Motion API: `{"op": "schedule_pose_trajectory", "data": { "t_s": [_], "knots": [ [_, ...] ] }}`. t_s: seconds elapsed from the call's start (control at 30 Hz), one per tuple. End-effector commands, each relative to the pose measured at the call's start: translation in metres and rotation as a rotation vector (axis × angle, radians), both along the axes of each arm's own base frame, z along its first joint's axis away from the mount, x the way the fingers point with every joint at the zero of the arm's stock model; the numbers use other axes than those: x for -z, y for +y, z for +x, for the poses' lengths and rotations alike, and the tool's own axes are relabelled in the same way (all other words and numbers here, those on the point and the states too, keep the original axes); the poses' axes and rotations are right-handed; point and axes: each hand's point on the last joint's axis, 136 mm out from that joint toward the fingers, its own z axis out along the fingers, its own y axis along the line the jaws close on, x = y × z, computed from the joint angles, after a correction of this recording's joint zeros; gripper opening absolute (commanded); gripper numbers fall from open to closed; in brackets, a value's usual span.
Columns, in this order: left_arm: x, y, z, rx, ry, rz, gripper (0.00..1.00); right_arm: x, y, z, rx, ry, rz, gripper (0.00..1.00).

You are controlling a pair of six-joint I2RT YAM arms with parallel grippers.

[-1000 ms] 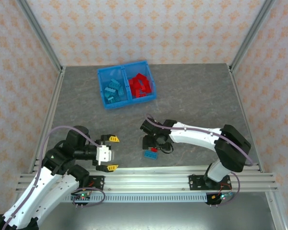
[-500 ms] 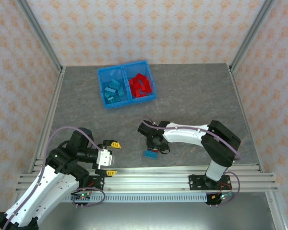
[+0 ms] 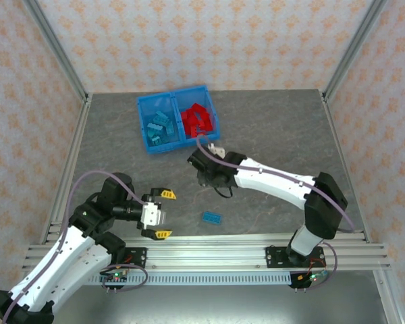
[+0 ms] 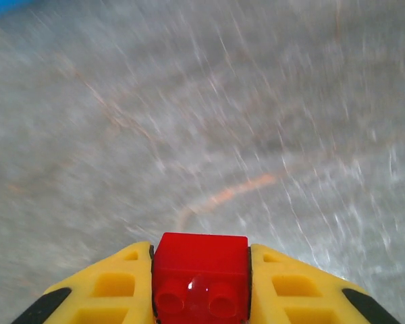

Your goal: Sort the legos into containers by color

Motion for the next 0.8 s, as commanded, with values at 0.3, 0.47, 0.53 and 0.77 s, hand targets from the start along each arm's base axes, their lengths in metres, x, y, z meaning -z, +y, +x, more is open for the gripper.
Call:
{"op": "schedule_pose_trajectory", "data": {
  "t_s": [0.3, 0.47, 0.53, 0.77],
  "knots": [
    [-0.033, -0.001, 0.136, -0.563, -0.041, -0.213, 1.0, -0.06, 0.003, 0.164, 0.074, -0.228, 0.037, 0.27],
    [-0.027, 0.012, 0.149, -0.663, -0.056, -0.184, 1.0, -0.061, 0.024, 0.232, 0.047, -0.277, 0.011, 0.27],
    [-0.024, 0.019, 0.153, -0.704, -0.069, -0.166, 1.0, -0.057, 0.03, 0.255, 0.055, -0.29, 0.018, 0.28],
    [-0.012, 0.034, 0.157, -0.742, -0.133, -0.106, 1.0, -0.036, 0.048, 0.323, 0.1, -0.378, 0.167, 0.29]
  ]
}}
